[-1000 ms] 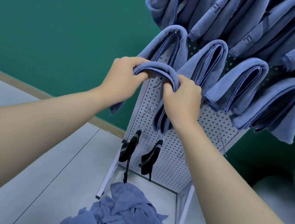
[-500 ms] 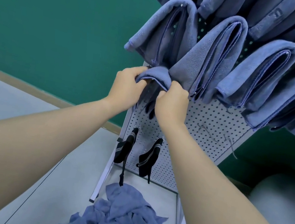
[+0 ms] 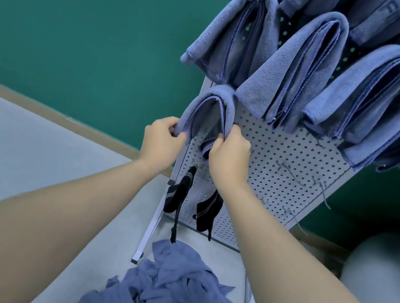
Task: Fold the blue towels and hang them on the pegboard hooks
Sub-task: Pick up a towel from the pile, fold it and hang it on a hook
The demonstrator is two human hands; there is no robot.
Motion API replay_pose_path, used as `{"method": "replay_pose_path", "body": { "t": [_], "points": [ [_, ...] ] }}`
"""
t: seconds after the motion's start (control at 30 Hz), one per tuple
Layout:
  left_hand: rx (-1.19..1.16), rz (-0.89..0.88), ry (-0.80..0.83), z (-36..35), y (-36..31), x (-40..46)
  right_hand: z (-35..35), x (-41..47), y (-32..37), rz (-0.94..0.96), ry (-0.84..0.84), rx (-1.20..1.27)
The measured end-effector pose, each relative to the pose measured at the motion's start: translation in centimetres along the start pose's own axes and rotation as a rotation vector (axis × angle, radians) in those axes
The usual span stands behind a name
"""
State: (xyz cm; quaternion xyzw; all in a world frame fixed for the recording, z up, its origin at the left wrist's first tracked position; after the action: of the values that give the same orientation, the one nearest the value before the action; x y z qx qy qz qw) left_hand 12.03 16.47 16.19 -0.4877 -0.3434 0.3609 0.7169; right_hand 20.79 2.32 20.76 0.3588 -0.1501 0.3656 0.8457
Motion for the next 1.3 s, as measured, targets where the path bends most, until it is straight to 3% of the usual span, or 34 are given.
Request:
{"method": "replay_pose_path", "body": {
  "t": [0.13, 0.37, 0.5, 0.63, 0.77, 0.97, 1.13, 1.23, 1.3],
  "points": [
    [-0.056, 0.05, 0.014, 0.1, 3.6, -2.5, -1.3, -3.3, 0.0, 0.048, 0.084, 0.018],
    [0.1, 0.166, 0.06, -0.1, 11.0, -7.2, -3.3, -12.8, -3.5, 0.139, 0.139, 0.049],
    [0.233, 0.196, 0.214, -2.2, 15.2, -10.2, -6.2, -18.6, -9.1, 0.14, 0.305, 0.032],
    [0.259, 0.504, 0.525, -6.1, 22.3, -14.6, -8.1, -23.4, -14.4, -0.03, 0.464, 0.062],
    [0.453, 0.478, 0.706, -8.5, 27.4, -18.2, -10.4, -27.4, -17.8, -0.117, 0.686, 0.032],
    [0.489, 0.463, 0.685, -10.9, 29.3, -19.6, -12.5, -30.0, -19.8, -0.173, 0.75, 0.042],
    [0.474, 0.471, 0.501, -10.6, 28.4, -19.0, -13.0, -29.7, -20.8, -0.253, 0.74, 0.049],
    [0.393, 0.302, 0.451, -10.0, 25.1, -17.4, -13.0, -28.6, -20.7, -0.263, 0.72, 0.034],
    [0.343, 0.151, 0.507, -10.1, 22.4, -17.0, -12.7, -27.4, -19.7, -0.23, 0.664, 0.013]
  ]
}}
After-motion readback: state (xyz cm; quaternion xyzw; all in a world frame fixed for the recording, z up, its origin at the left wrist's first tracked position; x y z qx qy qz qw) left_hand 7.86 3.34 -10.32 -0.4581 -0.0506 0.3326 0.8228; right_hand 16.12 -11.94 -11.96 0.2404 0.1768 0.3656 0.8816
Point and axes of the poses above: each hand's wrist, its own x-axis towards the middle knuckle, its own z-axis out of the back of the hand, y = z × x, the point moved 6 cm from there along x, towards the middle knuckle, and after that the axes turned 11 degrees about z, right-handed, at the moved point
